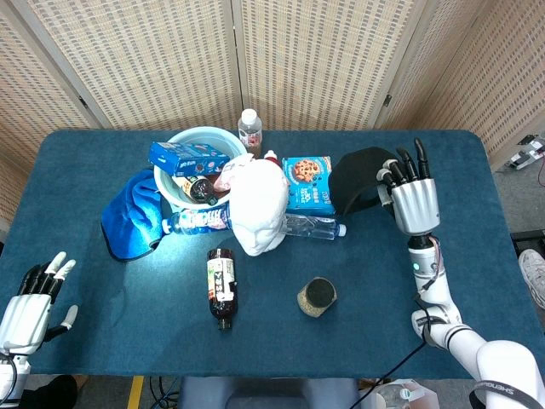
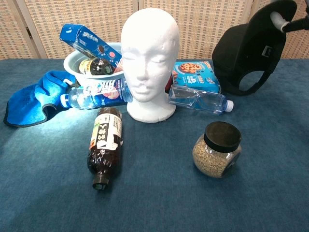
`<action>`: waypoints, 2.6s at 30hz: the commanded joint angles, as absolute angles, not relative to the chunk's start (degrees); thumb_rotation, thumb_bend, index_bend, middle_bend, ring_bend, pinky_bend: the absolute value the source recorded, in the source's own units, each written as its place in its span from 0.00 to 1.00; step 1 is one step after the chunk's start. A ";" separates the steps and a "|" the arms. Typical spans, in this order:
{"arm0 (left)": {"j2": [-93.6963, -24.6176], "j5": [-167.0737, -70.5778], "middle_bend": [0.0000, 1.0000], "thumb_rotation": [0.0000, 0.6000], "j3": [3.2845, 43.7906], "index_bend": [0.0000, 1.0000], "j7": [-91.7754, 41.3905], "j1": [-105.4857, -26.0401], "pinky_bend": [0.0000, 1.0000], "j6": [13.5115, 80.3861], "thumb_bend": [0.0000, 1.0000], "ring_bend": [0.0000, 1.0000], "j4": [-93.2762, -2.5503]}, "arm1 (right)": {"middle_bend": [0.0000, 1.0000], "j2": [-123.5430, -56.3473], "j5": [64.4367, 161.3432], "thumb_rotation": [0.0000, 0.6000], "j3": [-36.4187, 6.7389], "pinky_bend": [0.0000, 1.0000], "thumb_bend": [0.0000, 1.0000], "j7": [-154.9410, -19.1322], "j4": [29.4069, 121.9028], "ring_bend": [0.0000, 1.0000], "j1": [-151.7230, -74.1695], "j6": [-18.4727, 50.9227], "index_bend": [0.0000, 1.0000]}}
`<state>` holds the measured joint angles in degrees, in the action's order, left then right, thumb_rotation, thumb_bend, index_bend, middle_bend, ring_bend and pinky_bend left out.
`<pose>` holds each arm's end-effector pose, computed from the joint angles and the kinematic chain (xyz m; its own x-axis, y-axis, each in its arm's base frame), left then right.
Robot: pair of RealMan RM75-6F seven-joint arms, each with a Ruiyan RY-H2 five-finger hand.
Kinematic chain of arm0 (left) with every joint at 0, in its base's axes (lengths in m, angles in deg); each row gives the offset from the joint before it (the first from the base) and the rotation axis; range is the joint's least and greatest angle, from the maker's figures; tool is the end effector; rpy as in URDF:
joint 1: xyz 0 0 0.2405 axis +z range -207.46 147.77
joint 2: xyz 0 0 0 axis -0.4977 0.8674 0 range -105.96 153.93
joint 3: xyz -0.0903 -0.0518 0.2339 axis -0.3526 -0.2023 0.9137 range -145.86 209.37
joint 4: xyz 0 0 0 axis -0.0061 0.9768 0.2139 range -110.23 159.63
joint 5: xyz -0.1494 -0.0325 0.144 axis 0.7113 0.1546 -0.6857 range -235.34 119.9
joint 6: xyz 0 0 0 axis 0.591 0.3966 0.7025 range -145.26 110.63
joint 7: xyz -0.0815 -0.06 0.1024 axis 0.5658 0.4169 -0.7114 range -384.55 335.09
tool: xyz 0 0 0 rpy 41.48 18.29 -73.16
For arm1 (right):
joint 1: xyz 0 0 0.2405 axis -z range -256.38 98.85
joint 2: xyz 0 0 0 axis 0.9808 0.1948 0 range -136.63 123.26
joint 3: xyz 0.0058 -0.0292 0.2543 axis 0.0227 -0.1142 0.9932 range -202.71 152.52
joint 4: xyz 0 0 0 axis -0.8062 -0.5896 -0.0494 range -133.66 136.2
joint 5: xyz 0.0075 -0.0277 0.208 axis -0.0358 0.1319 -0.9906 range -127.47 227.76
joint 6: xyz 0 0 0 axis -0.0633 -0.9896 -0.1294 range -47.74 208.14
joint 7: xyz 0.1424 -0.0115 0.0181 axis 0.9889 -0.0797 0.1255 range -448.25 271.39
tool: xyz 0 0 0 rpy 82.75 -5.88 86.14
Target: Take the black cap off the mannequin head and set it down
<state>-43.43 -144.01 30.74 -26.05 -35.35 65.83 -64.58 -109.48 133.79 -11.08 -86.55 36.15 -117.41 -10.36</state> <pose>-0.3182 0.1780 0.1361 0.4156 0.0634 0.9073 0.9095 -0.0248 -0.4149 -0.2177 -0.3848 0.0771 0.4127 0.5317 0.7396 -0.7693 -0.2313 0.5955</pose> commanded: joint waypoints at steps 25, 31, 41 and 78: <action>-43.87 -143.39 0.00 1.00 31.14 0.04 -25.62 -35.13 0.00 65.32 0.38 0.00 -63.73 | 0.27 -104.22 133.19 1.00 -19.45 0.00 0.41 -92.10 47.03 0.10 -104.18 -1.72 0.57; -43.96 -143.43 0.00 1.00 30.98 0.04 -25.83 -35.06 0.00 65.71 0.37 0.00 -63.53 | 0.22 -101.56 131.59 1.00 -19.75 0.00 0.16 -95.85 52.45 0.06 -103.03 2.20 0.41; -43.58 -143.30 0.00 1.00 30.84 0.04 -26.52 -35.01 0.00 65.91 0.38 0.00 -64.18 | 0.14 -97.47 128.94 1.00 -19.27 0.00 0.00 -99.84 59.86 0.00 -101.45 5.86 0.18; -42.75 -144.11 0.00 1.00 30.78 0.04 -28.86 -35.55 0.00 65.97 0.38 0.00 -67.05 | 0.31 -70.09 140.14 1.00 -27.49 0.25 0.00 -85.29 88.02 0.22 -88.18 -4.43 0.31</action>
<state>-42.75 -144.08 30.77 -28.81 -35.53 65.96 -67.00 -70.57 139.54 -27.11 -85.57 87.40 -88.81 -3.74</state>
